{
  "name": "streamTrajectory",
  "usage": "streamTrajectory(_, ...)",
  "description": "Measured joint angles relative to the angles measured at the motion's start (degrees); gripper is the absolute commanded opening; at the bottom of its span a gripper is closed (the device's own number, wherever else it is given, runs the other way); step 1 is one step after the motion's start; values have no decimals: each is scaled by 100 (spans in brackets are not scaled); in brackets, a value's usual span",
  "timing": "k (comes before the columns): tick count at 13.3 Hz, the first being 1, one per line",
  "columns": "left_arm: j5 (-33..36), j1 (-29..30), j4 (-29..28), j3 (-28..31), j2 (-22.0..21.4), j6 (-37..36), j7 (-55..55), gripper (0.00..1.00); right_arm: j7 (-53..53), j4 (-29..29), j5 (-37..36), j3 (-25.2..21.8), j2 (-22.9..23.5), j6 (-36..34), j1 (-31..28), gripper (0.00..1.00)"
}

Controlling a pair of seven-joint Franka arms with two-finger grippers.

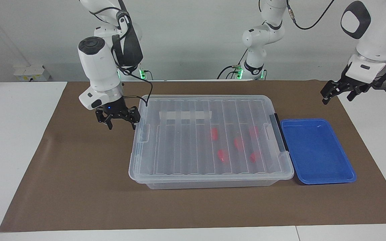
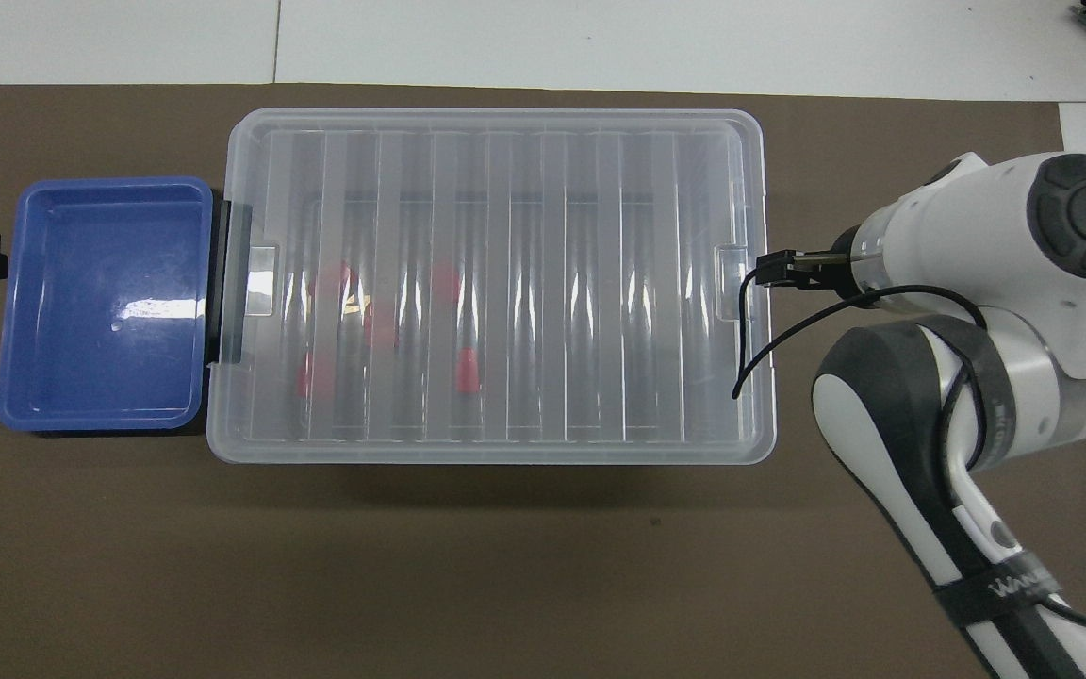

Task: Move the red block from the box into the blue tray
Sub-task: 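Grip the clear lid with the right gripper and slide it open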

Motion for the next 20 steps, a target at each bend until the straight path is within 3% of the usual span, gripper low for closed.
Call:
streamTrajectory(13, 0, 0, 0, 0, 0, 0, 0, 100, 100, -349, -16, -33, -185, -179, 31, 99)
streamTrajectory(20, 0, 0, 0, 0, 0, 0, 0, 100, -1286, -382, -18, -46, -223, -461, -732, 99)
